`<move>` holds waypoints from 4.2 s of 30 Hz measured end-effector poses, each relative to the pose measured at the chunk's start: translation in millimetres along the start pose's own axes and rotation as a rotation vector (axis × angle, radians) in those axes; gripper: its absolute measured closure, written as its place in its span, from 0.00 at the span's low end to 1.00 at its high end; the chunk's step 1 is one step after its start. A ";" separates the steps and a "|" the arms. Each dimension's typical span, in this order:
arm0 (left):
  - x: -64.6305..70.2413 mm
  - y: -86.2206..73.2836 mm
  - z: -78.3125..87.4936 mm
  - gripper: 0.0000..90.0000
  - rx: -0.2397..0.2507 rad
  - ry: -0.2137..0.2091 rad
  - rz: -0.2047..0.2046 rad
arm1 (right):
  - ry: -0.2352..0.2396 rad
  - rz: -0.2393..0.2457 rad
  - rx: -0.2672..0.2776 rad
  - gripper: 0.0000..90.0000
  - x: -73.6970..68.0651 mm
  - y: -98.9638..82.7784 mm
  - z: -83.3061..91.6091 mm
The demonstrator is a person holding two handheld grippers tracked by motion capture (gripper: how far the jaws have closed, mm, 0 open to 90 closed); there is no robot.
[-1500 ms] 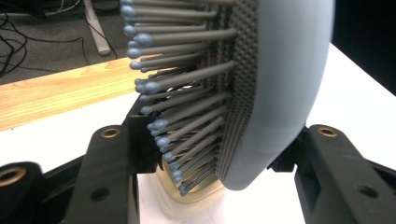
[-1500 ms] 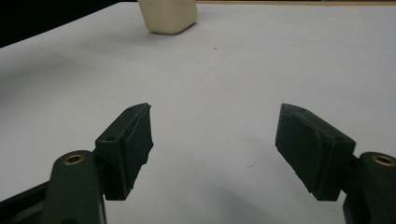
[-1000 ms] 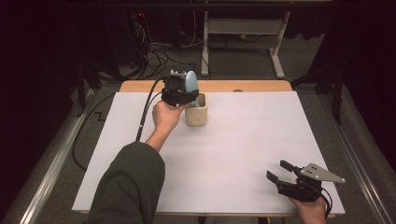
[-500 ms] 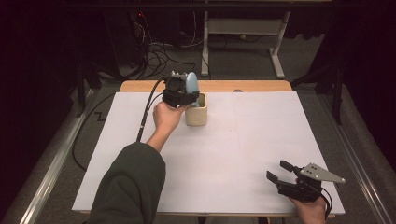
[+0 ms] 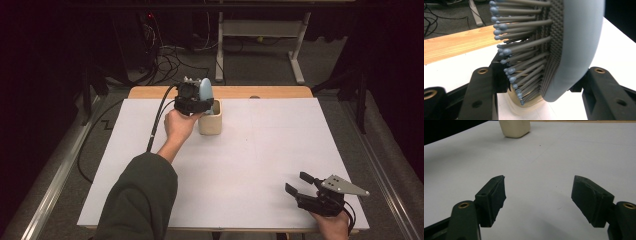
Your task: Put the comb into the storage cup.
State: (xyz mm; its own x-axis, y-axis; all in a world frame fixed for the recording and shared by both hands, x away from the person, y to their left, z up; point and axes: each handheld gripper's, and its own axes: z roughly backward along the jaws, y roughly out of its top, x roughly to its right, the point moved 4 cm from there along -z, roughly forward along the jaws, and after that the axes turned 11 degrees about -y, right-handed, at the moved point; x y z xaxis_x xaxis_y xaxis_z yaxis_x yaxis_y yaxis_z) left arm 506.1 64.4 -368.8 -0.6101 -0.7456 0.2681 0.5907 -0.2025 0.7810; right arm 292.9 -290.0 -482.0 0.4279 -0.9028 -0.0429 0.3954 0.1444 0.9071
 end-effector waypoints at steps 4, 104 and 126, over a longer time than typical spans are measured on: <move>0.0 -0.4 -0.5 0.54 0.000 -0.001 0.000 | 0.000 0.000 0.000 0.31 0.0 0.0 0.0; -8.8 -27.0 28.5 0.31 -0.035 0.024 -0.090 | 0.001 0.010 -0.008 0.31 -1.0 -0.2 -0.9; -7.5 -37.5 35.3 0.31 -0.034 0.008 -0.093 | -0.001 0.013 -0.008 0.31 -1.3 -0.2 -1.0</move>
State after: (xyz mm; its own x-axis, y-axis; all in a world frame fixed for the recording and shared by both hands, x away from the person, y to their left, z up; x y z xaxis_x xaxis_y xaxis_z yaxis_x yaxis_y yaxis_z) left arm 469.9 100.0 -380.2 -0.6591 -0.7275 0.1909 0.5494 -0.2924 0.7827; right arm 293.0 -288.5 -482.5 0.4321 -0.9013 -0.0303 0.3965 0.1597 0.9040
